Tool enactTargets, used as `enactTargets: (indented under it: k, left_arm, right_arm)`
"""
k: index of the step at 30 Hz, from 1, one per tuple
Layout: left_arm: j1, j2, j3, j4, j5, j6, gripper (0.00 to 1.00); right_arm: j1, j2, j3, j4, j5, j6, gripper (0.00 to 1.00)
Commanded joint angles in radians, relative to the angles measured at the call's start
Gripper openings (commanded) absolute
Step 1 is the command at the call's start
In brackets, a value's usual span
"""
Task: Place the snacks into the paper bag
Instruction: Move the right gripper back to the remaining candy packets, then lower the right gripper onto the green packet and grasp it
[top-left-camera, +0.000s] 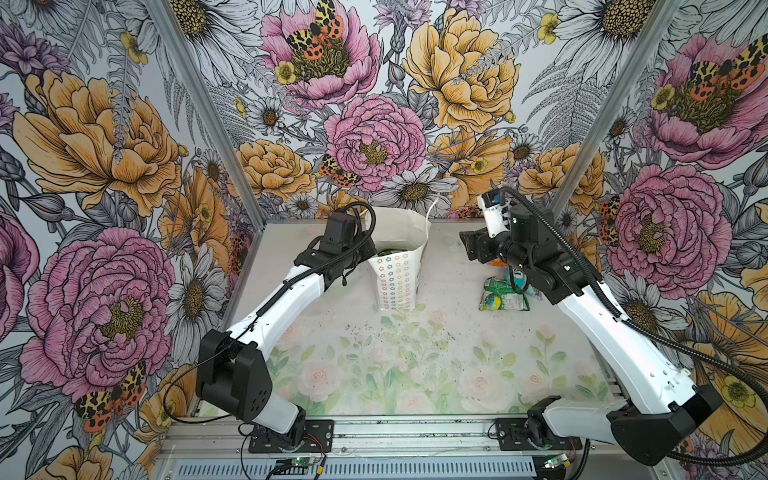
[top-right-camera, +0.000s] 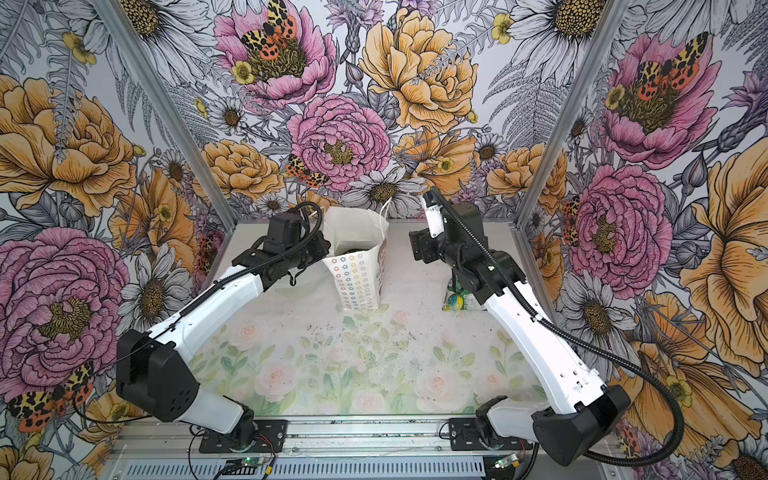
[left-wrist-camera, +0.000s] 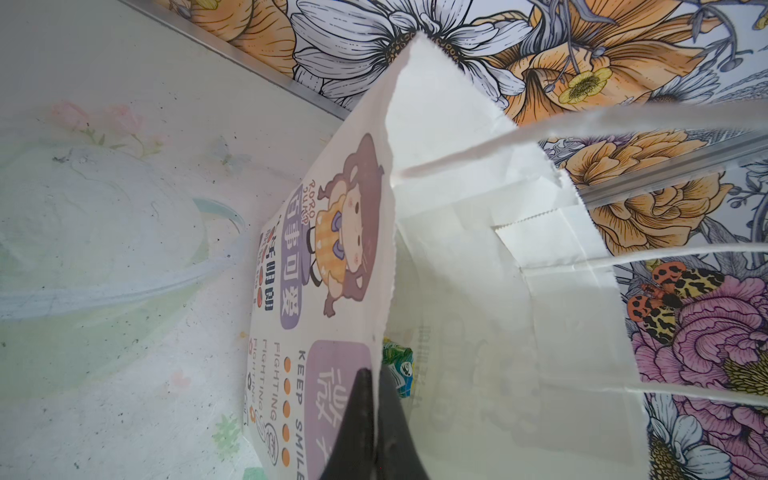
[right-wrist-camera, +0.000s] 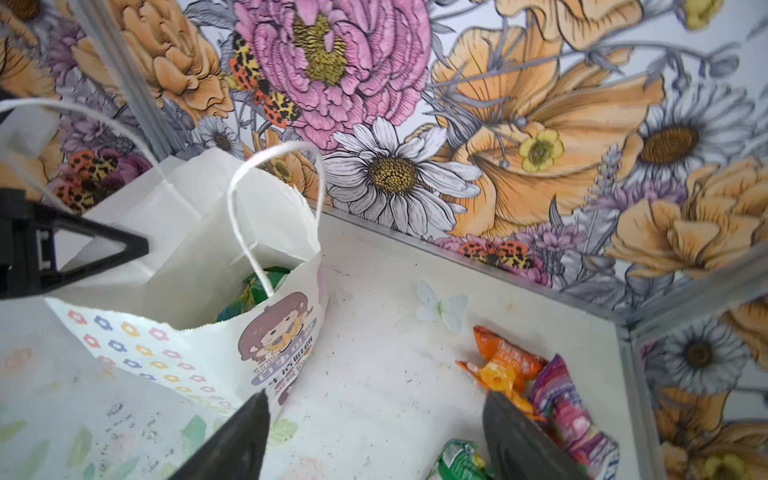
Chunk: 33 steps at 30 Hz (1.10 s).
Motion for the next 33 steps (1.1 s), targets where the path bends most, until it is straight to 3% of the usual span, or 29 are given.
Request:
enactTargets:
  k: [1, 17, 28, 33]
  left_arm:
    - [0.002, -0.005, 0.020, 0.041, 0.012, 0.023, 0.00]
    - [0.006, -0.010, 0.009, 0.039, 0.012, 0.015, 0.00]
    - [0.009, -0.007, 0.007, 0.040, 0.014, 0.012, 0.00]
    - [0.008, -0.012, -0.001, 0.041, 0.010, 0.011, 0.00]
  right_arm:
    - [-0.070, -0.033, -0.053, 0.019, 0.052, 0.148, 0.91]
    - [-0.453, 0.079, -0.311, -0.009, -0.145, 0.648, 1.00]
    - [-0.487, 0.187, -0.354, 0.001, -0.252, 0.983, 1.00]
    - [-0.488, 0.206, -0.373, 0.002, -0.222, 1.100, 1.00]
